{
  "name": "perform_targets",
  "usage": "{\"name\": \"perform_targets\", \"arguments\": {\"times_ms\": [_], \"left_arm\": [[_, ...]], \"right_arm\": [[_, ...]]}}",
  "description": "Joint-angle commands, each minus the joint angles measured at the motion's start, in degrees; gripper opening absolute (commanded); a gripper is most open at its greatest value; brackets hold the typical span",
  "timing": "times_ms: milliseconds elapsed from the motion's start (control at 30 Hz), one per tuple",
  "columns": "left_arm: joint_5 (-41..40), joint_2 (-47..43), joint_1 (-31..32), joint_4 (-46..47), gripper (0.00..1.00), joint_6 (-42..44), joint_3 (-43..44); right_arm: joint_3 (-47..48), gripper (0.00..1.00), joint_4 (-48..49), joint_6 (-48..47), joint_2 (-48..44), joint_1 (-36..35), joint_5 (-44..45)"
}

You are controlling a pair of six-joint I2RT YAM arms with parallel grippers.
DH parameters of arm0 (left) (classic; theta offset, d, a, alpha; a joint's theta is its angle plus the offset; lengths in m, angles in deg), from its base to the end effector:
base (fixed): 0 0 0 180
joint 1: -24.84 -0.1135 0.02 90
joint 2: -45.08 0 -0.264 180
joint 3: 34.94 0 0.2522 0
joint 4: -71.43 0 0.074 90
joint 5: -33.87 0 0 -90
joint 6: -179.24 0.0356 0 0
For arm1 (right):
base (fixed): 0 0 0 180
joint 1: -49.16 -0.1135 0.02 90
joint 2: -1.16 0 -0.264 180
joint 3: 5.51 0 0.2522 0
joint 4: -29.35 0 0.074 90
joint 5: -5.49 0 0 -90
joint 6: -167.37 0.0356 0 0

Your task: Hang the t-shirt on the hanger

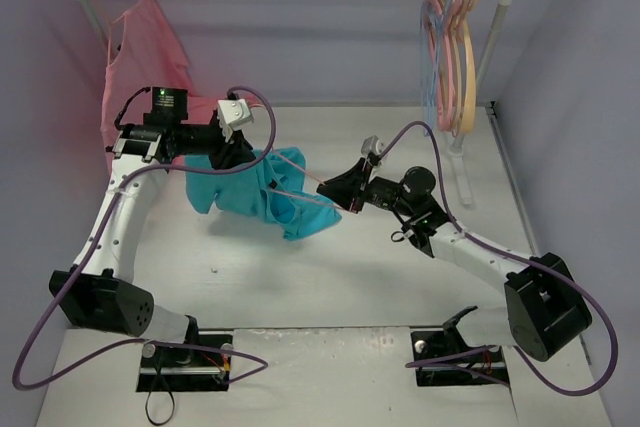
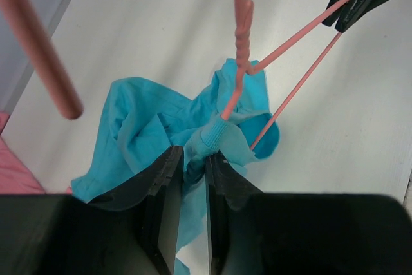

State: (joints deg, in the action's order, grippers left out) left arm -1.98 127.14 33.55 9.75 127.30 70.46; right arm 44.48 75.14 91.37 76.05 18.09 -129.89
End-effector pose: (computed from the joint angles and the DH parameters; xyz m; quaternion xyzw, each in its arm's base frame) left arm 0.2818 -0.0724 0.4160 0.5001 0.6569 -0.2980 0.4791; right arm 0.2203 0.1623 0.2975 -0.3918 0.4704 0.4933 0.6180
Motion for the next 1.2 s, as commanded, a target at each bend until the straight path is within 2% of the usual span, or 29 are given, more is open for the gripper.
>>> {"name": "perform_targets", "arguments": {"times_ms": [0,133,200,267,333,400,433,633,733,833,900,1100,1167], "left_arm": [[6.8,-2.3,2.0,-0.7,0.03,-1.4,-0.2],[4.3,-3.8,2.1,2.1,0.0,-4.5,-1.8],[3.0,-5.0,2.0,3.5,0.0,-5.9,-2.9],[0.4,-6.1,2.1,6.1,0.0,-8.5,-4.0],[-1.3,-7.0,2.1,7.8,0.0,-10.7,-4.5],[-1.8,-7.5,2.1,8.6,0.0,-11.5,-5.1],[-2.0,-7.8,2.1,9.1,0.0,-12.1,-5.4],[-6.2,-9.5,2.1,14.1,0.0,-16.4,-8.0],[-9.2,-10.2,2.4,16.9,0.0,-18.4,-9.2],[-13.6,-10.8,3.2,18.8,0.0,-20.2,-9.9],[-16.3,-11.1,4.1,20.7,0.0,-22.1,-10.2],[-23.4,-13.1,6.6,24.8,0.0,-26.2,-11.6],[-23.7,-13.3,7.0,25.1,0.0,-27.1,-11.3]], "right_arm": [[6.6,0.0,5.6,-2.0,-1.2,-0.4,0.6],[9.3,0.01,-3.2,-5.7,-1.5,-0.3,5.0],[11.0,0.08,-8.5,-7.0,-1.6,0.0,7.5],[12.3,0.2,-12.9,-7.7,-1.4,0.5,11.2],[13.4,0.32,-15.8,-7.9,-1.2,1.4,14.3],[14.2,0.39,-17.4,-8.3,-0.9,2.1,16.5],[15.2,0.48,-18.1,-8.6,-0.5,2.5,18.1],[19.7,0.63,-26.1,-12.4,-1.1,3.2,26.6],[21.9,0.7,-29.3,-13.5,-1.3,3.4,33.7],[24.1,0.72,-33.0,-15.0,-1.6,3.6,37.8],[24.9,0.71,-35.3,-11.3,-1.9,3.6,38.8],[20.6,0.52,-35.5,6.6,-2.6,0.4,37.1],[20.5,0.51,-36.3,10.0,-1.3,-2.2,37.7]]}}
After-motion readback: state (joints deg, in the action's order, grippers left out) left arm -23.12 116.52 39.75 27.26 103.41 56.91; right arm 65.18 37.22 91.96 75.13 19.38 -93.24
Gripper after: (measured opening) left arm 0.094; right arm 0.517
